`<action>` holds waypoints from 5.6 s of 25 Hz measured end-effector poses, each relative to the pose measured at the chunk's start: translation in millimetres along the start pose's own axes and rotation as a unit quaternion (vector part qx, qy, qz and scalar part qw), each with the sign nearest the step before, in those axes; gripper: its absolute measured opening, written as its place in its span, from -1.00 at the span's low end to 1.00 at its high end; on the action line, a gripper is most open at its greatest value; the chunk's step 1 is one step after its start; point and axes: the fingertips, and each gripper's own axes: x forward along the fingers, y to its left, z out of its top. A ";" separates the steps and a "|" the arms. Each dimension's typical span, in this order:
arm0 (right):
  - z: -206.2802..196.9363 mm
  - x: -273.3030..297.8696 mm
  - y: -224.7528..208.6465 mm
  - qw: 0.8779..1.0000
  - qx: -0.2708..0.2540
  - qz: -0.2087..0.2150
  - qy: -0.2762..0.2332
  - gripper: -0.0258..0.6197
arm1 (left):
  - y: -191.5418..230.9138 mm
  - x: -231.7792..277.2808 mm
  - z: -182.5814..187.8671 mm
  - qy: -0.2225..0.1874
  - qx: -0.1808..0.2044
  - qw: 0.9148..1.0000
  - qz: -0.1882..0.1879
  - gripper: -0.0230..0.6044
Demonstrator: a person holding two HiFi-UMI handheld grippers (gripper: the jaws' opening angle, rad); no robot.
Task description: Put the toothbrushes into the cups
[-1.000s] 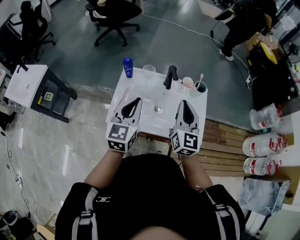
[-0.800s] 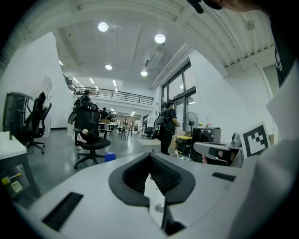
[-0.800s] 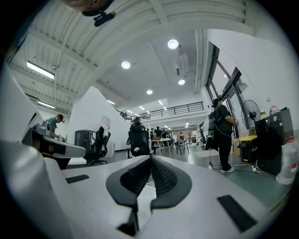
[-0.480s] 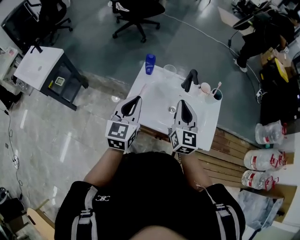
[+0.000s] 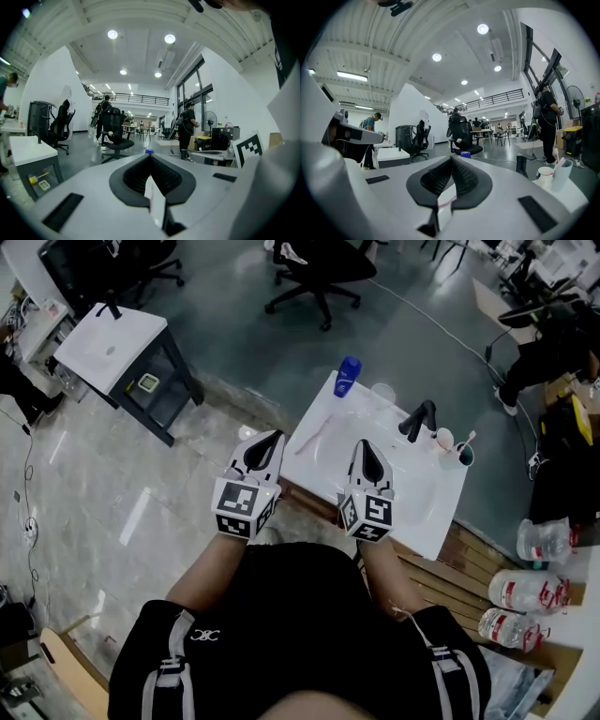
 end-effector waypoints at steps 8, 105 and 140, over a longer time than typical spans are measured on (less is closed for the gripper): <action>-33.8 40.8 45.6 0.998 0.028 0.001 0.048 -0.86 | 49.5 -19.4 -3.2 0.001 0.003 1.000 0.003 -0.88; 71.1 79.5 -127.6 0.975 0.050 -0.168 -0.134 -0.82 | -14.2 87.8 -2.1 0.022 0.004 0.988 -0.150 -0.88; -23.2 218.2 -205.4 0.981 0.031 -0.187 -0.037 -0.82 | 14.1 214.2 -37.5 0.099 -0.016 0.988 -0.117 -0.88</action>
